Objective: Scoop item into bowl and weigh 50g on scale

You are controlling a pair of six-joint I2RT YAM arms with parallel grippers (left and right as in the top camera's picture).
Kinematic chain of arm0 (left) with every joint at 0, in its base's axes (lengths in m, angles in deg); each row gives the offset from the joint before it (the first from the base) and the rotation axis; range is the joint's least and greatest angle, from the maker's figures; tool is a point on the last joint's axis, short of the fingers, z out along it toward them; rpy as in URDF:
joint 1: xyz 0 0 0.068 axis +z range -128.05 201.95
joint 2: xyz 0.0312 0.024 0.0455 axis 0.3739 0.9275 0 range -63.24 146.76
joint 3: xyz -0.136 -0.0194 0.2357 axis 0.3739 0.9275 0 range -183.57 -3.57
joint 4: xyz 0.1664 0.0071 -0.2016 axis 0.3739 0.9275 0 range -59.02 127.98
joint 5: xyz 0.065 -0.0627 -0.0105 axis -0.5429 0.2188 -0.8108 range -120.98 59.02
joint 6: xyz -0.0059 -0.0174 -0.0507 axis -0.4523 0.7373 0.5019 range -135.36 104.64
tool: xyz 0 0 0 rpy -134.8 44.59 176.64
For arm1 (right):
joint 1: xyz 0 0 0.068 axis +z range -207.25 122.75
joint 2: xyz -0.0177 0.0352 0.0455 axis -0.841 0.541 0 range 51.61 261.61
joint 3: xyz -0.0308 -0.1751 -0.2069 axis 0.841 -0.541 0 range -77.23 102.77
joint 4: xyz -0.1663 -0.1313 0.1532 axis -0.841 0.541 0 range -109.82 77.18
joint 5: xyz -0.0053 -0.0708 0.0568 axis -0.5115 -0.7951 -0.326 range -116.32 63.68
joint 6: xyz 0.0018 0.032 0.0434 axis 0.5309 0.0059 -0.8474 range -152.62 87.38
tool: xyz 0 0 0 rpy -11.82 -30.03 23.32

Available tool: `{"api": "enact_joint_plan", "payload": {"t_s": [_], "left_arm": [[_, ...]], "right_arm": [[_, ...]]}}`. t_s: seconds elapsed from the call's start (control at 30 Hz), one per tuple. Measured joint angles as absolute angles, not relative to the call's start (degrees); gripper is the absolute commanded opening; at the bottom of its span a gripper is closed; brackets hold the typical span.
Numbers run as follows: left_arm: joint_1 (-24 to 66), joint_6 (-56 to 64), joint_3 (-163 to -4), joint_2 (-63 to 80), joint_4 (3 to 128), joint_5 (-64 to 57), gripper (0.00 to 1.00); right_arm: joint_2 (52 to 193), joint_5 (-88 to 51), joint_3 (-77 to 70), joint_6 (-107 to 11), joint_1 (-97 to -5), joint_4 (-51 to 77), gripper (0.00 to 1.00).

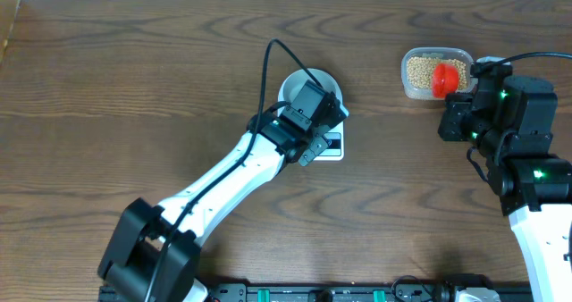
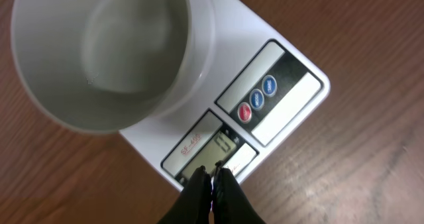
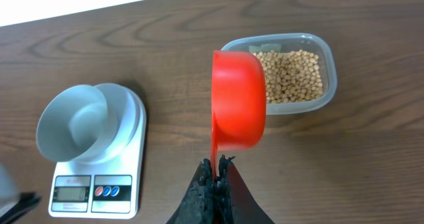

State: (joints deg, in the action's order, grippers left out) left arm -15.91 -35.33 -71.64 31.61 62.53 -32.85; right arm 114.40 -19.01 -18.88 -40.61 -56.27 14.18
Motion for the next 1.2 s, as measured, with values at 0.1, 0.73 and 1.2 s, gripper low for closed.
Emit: {"api": "enact_joint_plan", "payload": {"t_s": [0.1, 0.73, 1.2], "left_arm": [[-15.2, -35.3, -71.6, 29.1, 63.3, -32.8, 0.07], [11.7, -27.4, -71.6, 10.9, 65.5, -21.7, 0.93], [11.7, -27.2, -71.6, 10.9, 67.0, -21.0, 0.93]], "right_arm": [[114.4, -19.8, -18.9, -40.7, -56.3, 13.4, 0.01], [114.4, -24.3, -18.9, -42.3, -56.3, 9.6, 0.01], [114.5, -25.8, -18.9, -43.5, -56.3, 9.8, 0.01]]}}
